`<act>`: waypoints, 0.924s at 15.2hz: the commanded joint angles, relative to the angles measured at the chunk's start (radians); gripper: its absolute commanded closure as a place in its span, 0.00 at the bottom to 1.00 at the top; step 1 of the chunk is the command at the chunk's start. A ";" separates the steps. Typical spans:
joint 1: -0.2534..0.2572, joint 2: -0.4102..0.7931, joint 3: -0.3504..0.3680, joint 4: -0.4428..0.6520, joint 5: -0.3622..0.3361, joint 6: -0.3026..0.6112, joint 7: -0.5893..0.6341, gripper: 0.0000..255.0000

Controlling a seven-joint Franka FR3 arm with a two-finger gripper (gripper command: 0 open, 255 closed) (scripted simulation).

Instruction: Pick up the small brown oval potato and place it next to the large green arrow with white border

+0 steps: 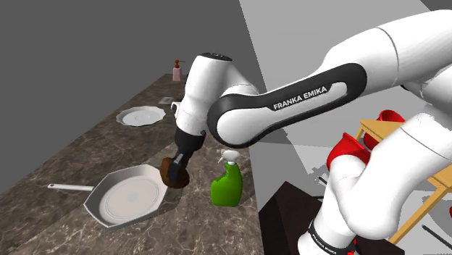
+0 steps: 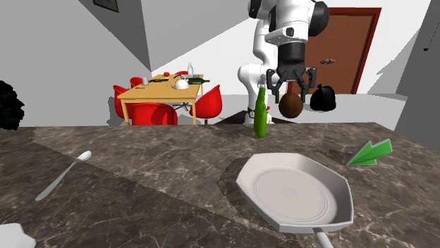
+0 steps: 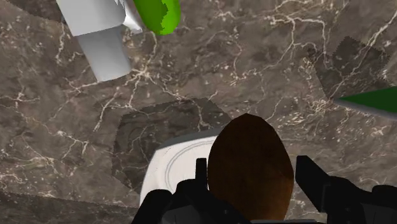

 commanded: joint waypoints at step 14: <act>0.064 -0.017 0.158 -0.116 0.013 0.115 0.200 1.00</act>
